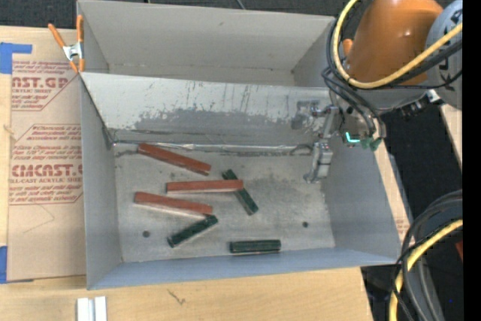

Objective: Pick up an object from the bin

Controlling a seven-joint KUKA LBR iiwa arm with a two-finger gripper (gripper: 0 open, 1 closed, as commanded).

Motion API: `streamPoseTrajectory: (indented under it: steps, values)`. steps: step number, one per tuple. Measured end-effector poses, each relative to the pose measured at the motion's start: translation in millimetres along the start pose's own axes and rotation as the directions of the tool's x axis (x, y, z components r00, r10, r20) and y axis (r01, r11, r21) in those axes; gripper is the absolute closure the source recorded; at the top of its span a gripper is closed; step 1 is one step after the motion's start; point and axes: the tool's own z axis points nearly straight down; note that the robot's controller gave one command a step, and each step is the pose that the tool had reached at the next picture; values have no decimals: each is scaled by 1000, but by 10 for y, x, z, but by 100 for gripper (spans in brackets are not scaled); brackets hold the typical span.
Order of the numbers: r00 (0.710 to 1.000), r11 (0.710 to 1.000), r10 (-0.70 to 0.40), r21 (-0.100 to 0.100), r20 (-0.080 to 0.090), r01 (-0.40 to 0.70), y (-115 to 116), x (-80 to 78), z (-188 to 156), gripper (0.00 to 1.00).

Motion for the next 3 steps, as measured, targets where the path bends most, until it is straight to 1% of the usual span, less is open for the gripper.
streamPoseTrajectory:
  steps: [1, 2, 3]
  values:
    - [1000, 1000, -1, 1, 8, 1, 2, -15, -44, 0]
    - [998, 998, -57, 2, 14, 57, 192, -7, 467, 0]
    - [1000, 1000, -24, 0, 7, 24, 344, 467, 1071, 0]
